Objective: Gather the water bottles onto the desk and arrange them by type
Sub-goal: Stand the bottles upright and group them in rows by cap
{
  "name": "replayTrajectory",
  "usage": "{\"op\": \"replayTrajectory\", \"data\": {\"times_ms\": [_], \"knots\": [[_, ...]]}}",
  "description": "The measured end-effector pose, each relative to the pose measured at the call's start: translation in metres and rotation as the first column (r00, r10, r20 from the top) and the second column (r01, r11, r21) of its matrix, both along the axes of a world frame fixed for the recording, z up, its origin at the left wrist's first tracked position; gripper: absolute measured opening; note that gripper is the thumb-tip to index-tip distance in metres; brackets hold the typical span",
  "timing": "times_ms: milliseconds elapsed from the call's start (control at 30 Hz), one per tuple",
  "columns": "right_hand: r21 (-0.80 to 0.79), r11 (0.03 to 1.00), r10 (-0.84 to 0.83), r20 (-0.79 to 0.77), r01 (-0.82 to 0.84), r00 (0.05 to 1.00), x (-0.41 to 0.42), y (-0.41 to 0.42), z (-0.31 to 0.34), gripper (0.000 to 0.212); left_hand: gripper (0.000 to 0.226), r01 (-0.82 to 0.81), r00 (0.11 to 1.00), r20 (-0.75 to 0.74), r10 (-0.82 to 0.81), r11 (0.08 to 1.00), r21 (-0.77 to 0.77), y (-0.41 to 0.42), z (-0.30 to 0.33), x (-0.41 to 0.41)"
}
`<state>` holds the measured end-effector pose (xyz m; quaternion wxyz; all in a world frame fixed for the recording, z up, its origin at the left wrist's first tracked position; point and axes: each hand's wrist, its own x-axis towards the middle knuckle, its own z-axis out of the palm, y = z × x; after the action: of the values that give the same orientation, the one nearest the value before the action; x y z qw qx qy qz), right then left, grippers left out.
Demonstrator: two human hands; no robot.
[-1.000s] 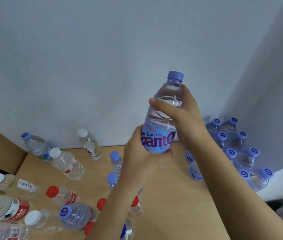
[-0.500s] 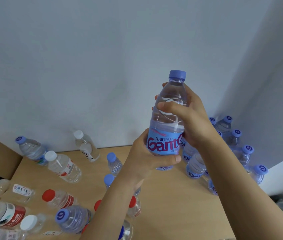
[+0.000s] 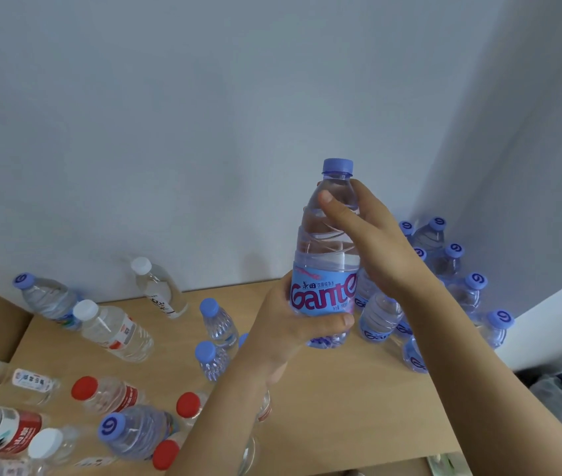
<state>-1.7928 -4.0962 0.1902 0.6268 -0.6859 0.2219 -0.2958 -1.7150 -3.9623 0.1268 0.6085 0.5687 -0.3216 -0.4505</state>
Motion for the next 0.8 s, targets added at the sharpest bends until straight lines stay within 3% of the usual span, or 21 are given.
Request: {"op": "replayTrajectory", "data": {"times_ms": [200,433,567,800], "knots": [[0.063,0.997,-0.030,-0.065,0.034,0.997,-0.020,-0.010,-0.019,0.025,0.060,0.027,1.000,0.007,-0.028,0.999,0.036,-0.008,-0.018,-0.015],[0.093,0.995,-0.024,-0.123,0.035,0.992,-0.050,-0.022,-0.044,0.020,0.040,0.193,0.981,-0.048,-0.189,0.977,0.086,-0.024,-0.046,-0.038],[0.136,0.991,0.007,-0.184,0.018,0.983,-0.067,-0.028,-0.067,0.026,0.061,0.229,0.973,-0.019,-0.229,0.960,0.163,-0.027,-0.070,-0.050],[0.130,0.991,0.021,-0.301,0.019,0.954,-0.097,-0.032,-0.112,0.023,0.063,0.194,0.979,0.000,-0.203,0.938,0.287,-0.040,-0.124,-0.068]]}}
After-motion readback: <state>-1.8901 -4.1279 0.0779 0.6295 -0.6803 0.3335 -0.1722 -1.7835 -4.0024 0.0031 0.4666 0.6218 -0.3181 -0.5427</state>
